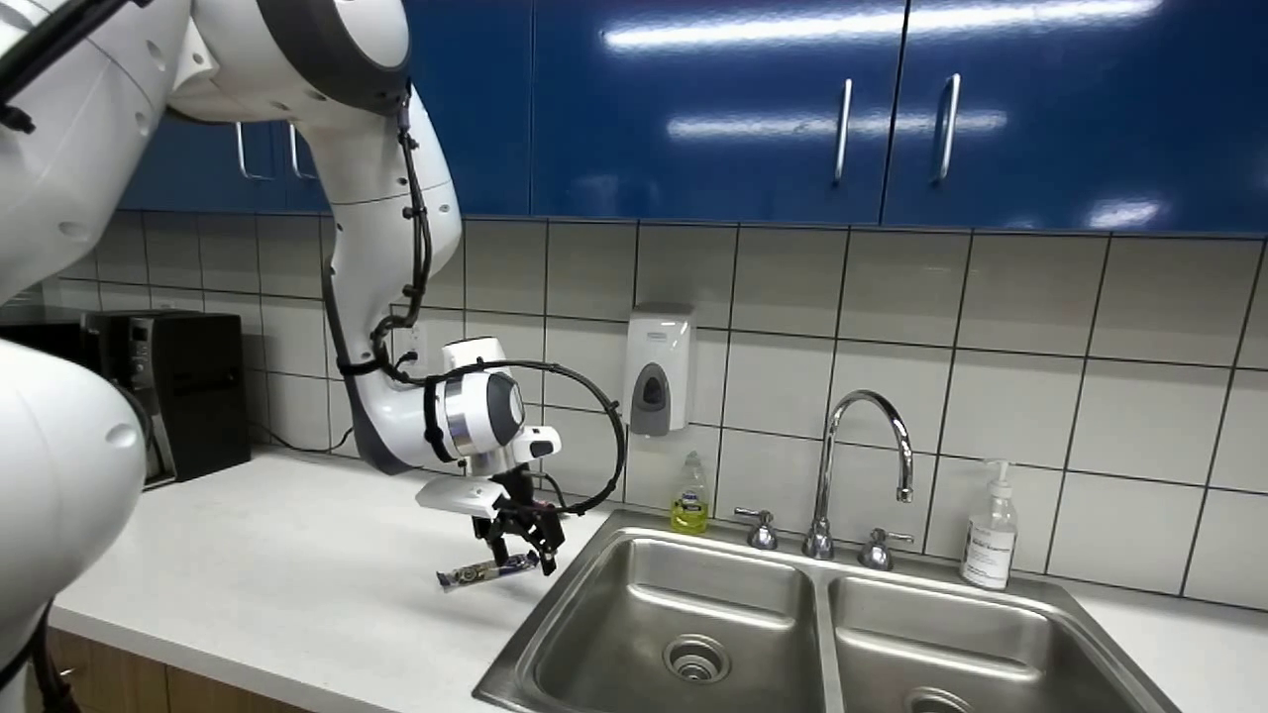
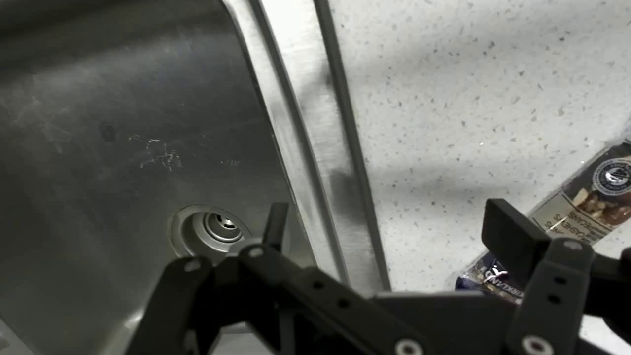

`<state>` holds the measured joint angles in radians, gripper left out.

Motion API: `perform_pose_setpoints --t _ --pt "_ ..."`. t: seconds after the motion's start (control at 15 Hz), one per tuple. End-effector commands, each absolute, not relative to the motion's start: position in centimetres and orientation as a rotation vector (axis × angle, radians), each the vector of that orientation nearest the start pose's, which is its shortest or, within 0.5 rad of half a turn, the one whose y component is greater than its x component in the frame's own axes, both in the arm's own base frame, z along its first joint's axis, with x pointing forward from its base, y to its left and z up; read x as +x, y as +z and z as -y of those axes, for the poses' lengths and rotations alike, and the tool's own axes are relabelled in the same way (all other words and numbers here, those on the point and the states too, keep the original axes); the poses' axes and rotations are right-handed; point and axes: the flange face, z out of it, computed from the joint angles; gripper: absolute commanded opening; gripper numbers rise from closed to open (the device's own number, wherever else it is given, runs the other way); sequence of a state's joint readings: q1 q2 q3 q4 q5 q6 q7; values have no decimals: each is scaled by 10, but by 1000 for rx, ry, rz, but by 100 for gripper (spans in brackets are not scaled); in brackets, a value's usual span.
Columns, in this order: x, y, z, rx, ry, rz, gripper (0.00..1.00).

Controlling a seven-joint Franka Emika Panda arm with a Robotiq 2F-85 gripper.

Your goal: Put one sachet in the sink on the left.

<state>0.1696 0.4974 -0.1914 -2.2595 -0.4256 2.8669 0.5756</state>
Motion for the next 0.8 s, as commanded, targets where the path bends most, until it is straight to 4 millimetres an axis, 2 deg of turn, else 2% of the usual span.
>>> perform_pose_setpoints --t 0.0,0.13,0.2,0.73 --pt "541 159 -16 -3306 -303 -218 100" --pt "535 174 -19 -3307 -307 -179 100" --pt "542 155 -20 -3312 -286 -226 100" --pt "541 154 -23 -3309 -297 -252 100"
